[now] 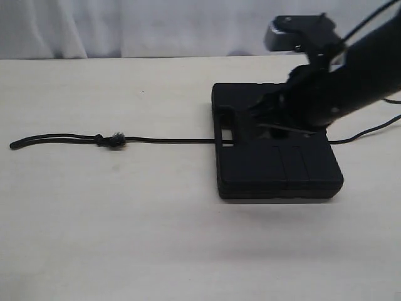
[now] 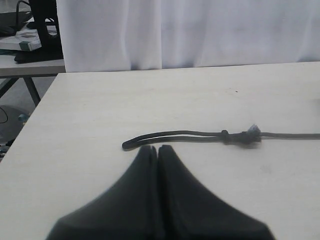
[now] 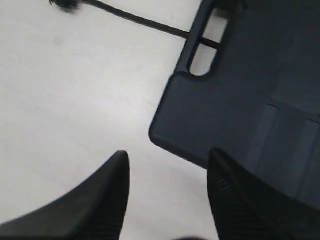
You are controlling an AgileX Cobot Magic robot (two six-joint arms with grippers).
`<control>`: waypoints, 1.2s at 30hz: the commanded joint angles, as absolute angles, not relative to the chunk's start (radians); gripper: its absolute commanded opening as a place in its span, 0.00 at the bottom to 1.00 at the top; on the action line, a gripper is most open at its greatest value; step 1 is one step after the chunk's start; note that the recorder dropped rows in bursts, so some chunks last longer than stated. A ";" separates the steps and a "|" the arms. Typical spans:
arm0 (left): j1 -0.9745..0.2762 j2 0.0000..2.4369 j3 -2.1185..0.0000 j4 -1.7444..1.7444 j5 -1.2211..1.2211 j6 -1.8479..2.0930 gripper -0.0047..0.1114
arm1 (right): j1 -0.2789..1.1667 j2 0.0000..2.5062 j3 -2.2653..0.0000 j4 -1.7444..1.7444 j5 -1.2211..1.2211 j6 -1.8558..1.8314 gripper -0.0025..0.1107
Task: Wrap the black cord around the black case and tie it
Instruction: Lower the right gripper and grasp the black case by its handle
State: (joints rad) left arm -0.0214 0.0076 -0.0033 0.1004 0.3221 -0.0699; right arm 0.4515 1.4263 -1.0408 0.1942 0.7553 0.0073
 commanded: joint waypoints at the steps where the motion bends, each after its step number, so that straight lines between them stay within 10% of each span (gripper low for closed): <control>1: -0.019 0.000 0.000 0.093 0.309 -0.073 0.04 | 0.555 1.627 -1.194 0.080 0.698 0.160 0.43; 36: -0.019 0.000 0.000 0.093 0.309 -0.073 0.04 | 0.593 2.135 -1.524 -0.354 0.739 0.624 0.43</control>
